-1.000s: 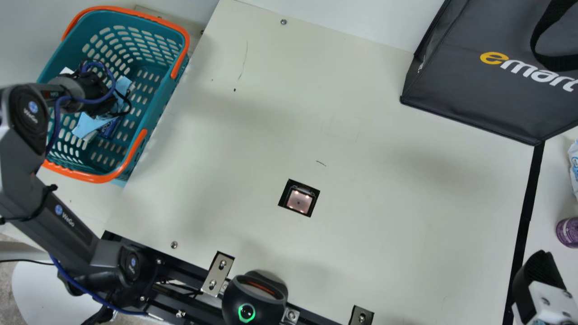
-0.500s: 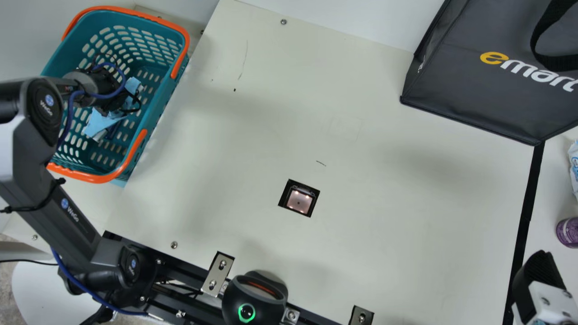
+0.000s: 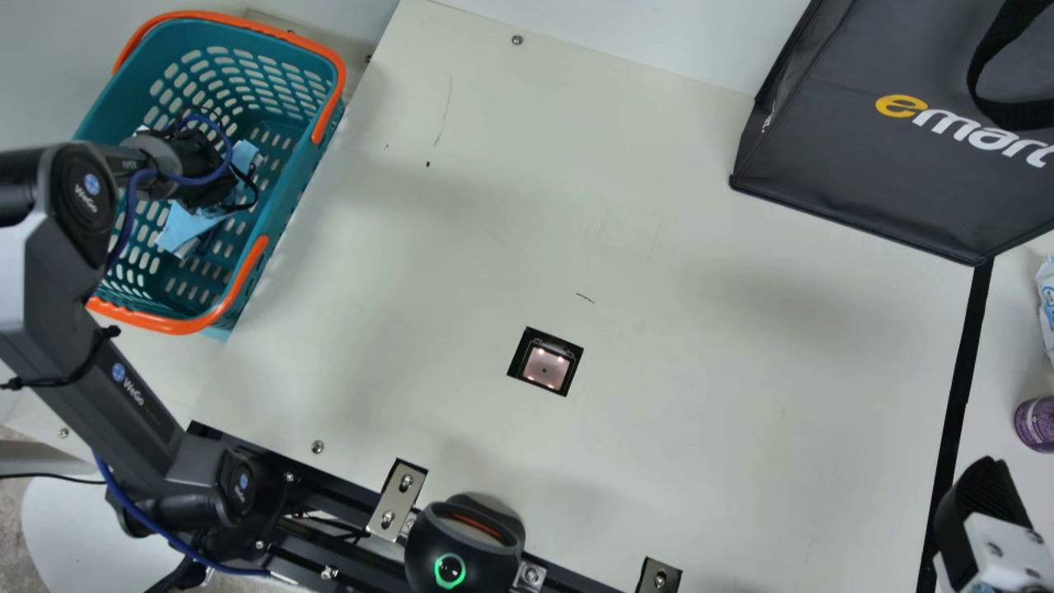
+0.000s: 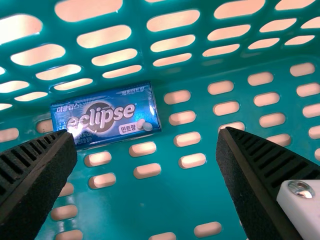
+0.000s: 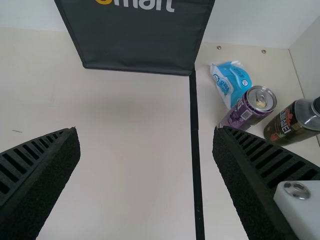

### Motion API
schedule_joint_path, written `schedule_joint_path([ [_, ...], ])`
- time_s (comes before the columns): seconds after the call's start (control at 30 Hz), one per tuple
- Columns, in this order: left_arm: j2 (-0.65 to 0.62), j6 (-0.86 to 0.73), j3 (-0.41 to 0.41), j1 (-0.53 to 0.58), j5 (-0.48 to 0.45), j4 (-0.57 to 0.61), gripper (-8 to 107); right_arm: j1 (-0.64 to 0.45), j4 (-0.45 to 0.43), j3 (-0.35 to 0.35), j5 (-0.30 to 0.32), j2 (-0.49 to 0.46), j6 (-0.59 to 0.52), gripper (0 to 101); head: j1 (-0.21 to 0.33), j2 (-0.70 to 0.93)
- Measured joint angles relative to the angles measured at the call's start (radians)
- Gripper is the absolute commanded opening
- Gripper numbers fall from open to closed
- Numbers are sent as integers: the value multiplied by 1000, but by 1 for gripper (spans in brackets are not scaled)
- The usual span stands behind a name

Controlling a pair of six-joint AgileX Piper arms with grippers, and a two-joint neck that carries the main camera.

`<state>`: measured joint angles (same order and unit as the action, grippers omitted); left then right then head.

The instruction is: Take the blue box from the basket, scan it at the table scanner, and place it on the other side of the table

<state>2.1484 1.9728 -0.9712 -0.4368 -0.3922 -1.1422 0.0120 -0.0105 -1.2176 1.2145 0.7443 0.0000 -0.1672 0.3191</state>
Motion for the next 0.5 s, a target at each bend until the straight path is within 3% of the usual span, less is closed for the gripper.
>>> schedule_joint_path([
  [0.27,4,116,28,-4,4,-95,90,0,2,0,-2,0,0,95,-2,-2],
  [0.5,8,122,51,-12,18,-99,90,0,2,0,-2,0,0,95,0,-2],
])
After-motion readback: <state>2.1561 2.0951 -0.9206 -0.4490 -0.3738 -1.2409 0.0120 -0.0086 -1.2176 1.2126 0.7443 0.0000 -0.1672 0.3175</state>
